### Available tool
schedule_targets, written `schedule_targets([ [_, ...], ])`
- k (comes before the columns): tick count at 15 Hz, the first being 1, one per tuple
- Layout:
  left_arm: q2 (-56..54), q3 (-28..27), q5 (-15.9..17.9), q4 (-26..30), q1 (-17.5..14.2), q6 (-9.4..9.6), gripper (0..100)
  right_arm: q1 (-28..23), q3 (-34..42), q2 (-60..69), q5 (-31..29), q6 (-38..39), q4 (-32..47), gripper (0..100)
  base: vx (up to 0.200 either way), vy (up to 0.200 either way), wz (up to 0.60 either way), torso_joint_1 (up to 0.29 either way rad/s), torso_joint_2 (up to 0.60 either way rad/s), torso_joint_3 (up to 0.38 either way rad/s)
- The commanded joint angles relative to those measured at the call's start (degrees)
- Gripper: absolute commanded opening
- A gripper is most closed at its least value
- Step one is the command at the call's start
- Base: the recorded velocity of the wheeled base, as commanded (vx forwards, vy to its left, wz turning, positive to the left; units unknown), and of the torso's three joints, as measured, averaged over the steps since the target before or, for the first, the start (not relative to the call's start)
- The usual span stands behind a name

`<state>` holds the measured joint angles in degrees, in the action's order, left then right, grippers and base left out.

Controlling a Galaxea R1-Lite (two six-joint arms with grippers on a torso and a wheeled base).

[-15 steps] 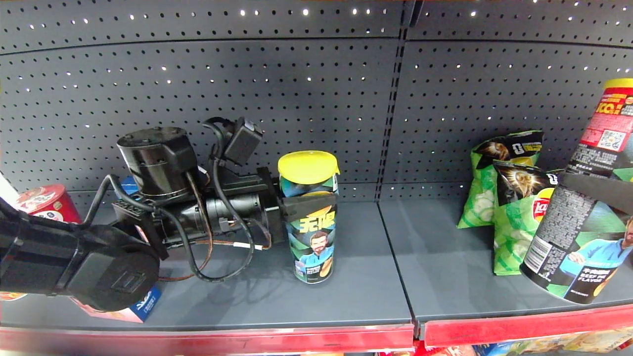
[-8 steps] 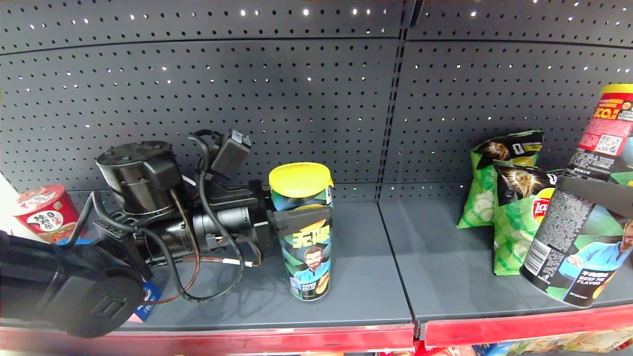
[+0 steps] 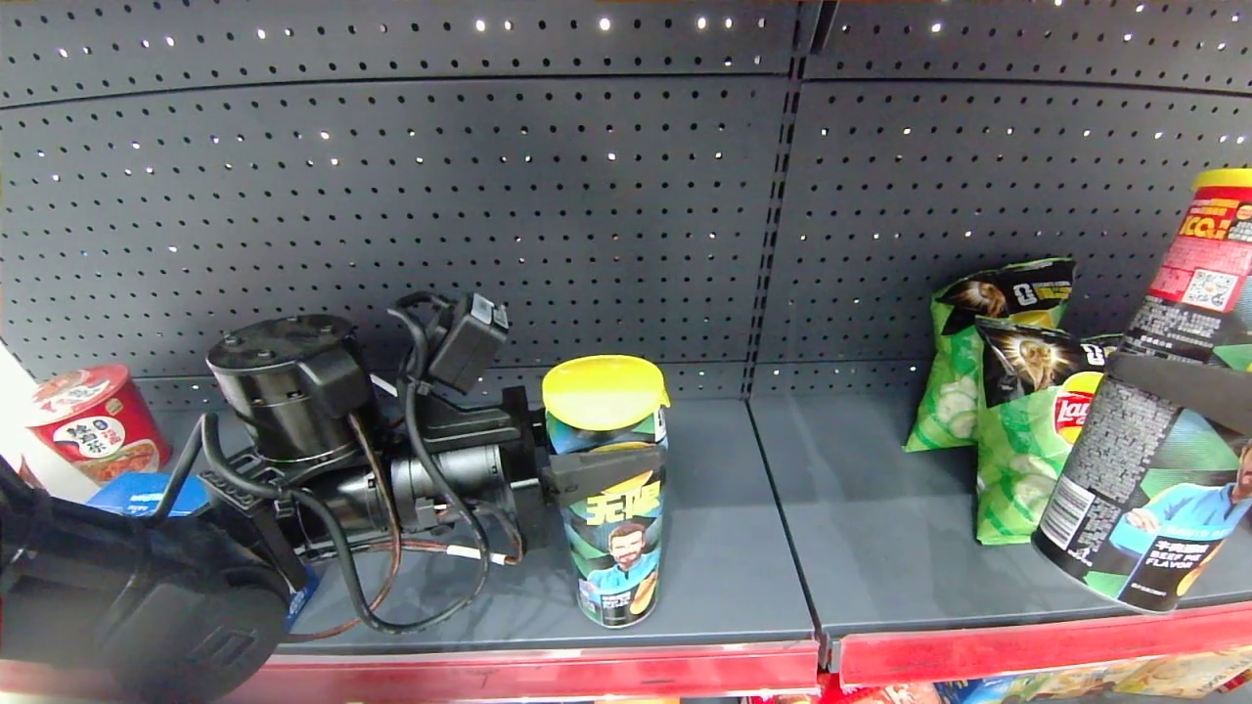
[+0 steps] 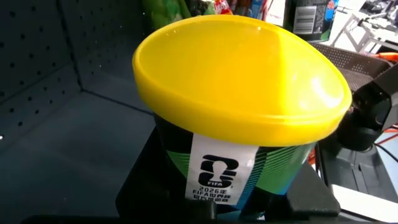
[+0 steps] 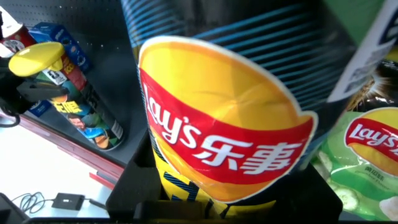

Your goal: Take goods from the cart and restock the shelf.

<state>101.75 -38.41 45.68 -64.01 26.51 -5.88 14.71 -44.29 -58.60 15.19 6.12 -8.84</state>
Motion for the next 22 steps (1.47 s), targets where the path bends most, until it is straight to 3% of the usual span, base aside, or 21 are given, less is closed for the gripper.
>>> schedule_targets([
  [1,0.9,-0.8,0.0,0.0,0.0,-0.01,0,0.0,0.3,0.5,0.0,-0.1,0.0,0,0.000,0.000,0.00,0.000,0.00,0.000],
  [15,2.9,-1.7,-0.1,-0.4,0.9,0.08,0,0.1,0.0,0.5,0.0,0.0,0.0,0,0.000,0.000,0.00,0.000,0.00,0.000],
  [16,3.0,-1.7,-0.1,-0.5,0.9,0.16,100,0.1,0.0,0.5,0.1,-0.1,0.0,0,0.000,0.000,0.00,0.000,0.00,0.000],
  [22,2.9,-2.1,-0.2,-0.4,1.0,-0.01,100,0.1,0.0,0.5,0.0,0.0,0.0,0,0.000,0.000,0.00,0.000,0.00,0.000],
])
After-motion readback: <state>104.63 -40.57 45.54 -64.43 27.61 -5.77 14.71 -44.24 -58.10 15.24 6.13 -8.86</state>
